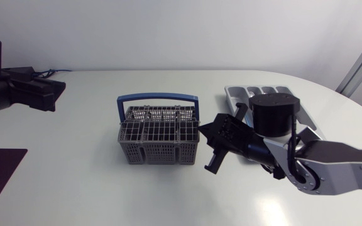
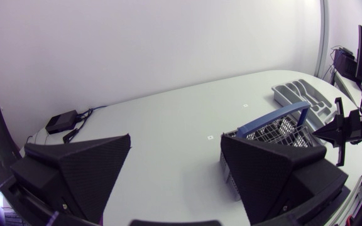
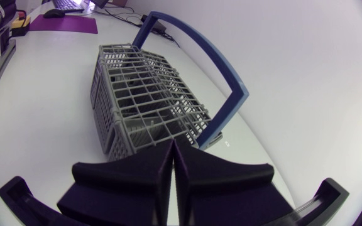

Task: Unload the cutlery basket into the drawer organizer.

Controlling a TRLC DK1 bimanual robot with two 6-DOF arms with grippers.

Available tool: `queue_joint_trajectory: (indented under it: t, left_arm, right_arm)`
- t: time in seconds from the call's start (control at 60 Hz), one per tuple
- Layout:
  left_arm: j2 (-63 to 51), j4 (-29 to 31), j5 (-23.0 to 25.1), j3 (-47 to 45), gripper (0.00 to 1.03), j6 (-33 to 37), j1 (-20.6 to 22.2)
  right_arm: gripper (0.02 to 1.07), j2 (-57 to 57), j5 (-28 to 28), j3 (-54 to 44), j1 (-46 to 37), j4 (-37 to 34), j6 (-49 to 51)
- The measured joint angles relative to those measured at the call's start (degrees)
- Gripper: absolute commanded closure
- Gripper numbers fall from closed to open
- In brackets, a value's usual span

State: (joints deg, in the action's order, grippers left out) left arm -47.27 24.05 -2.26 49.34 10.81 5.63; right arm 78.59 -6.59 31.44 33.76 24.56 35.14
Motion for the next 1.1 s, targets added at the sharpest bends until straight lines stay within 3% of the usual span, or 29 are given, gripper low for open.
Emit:
queue_joint_trajectory:
  t: [0.283,0.417,0.717,0.883,1.05,1.1]
  left_arm:
    - [2.03,-0.17,-0.48,-0.87,0.04,0.0,0.0]
    - [3.1,-0.17,-1.07,-0.87,0.04,0.04,0.0]
    - [6.6,-0.2,-1.29,-2.58,0.04,1.99,-0.63]
    - [10.95,-0.66,-1.29,-6.25,0.04,2.97,-1.03]
    - [16.61,-3.69,-1.29,-11.17,0.04,2.97,-1.09]
    - [18.25,-4.74,-1.29,-12.76,0.04,2.95,-1.14]
  right_arm:
    - [1.01,8.48,-0.26,3.98,0.76,1.77,1.53]
    - [1.01,6.8,0.07,3.45,0.79,2.67,1.53]
    - [0.98,-17.59,6.93,-2.6,-0.13,2.69,1.53]
    - [0.96,-27.47,8.41,-8.26,-8.76,2.6,2.14]
    - [0.89,-38.66,8.59,-12.57,-17.55,0.33,2.14]
    - [0.8,-42.05,8.59,-13.84,-19.34,-0.87,2.12]
